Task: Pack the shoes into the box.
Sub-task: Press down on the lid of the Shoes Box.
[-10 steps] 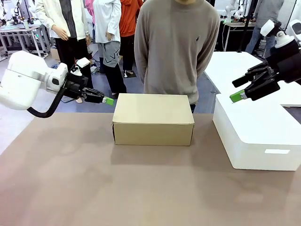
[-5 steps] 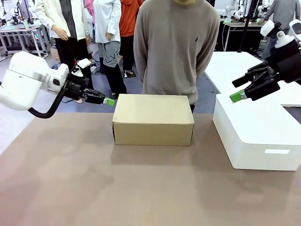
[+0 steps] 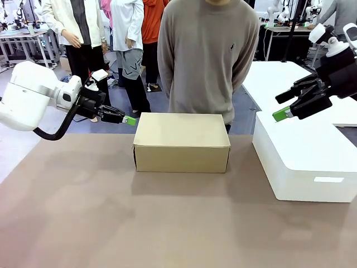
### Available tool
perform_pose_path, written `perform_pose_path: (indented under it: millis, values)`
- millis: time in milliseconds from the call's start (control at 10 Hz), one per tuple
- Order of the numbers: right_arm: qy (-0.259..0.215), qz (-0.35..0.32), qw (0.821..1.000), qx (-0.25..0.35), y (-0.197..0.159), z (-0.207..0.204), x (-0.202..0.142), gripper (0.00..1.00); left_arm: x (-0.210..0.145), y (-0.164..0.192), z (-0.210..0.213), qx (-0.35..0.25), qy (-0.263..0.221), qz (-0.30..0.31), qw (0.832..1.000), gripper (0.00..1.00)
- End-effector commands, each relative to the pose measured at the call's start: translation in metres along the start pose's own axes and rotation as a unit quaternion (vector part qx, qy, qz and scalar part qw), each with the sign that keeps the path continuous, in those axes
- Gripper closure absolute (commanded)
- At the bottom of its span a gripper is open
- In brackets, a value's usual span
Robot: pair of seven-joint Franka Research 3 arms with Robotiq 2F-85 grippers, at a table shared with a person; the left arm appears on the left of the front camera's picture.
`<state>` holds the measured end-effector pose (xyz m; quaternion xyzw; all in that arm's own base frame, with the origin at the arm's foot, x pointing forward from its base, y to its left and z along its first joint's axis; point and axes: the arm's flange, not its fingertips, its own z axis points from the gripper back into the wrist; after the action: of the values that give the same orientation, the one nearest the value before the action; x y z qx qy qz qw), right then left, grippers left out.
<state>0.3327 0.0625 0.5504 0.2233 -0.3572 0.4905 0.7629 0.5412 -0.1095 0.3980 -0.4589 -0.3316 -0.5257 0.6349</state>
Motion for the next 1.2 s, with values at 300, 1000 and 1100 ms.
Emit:
perform_pose_path:
  millis: [300, 1000, 1100]
  values:
    - [0.0, 0.0, 1.0, 0.0, 0.0, 0.0, 0.0, 0.0, 0.0, 0.0, 0.0, 0.0, 0.0, 0.0, 1.0, 1.0]
    - [0.141, -0.019, 0.99, -0.009, -0.053, -0.064, 0.102, 0.4, 0.077, -0.104, 0.032, 0.128, 0.194, 0.051, 0.971, 0.35]
    - [0.154, -0.022, 0.988, -0.012, -0.063, -0.081, 0.114, 0.6, 0.079, -0.12, 0.035, 0.143, 0.212, 0.071, 0.964, 0.15]
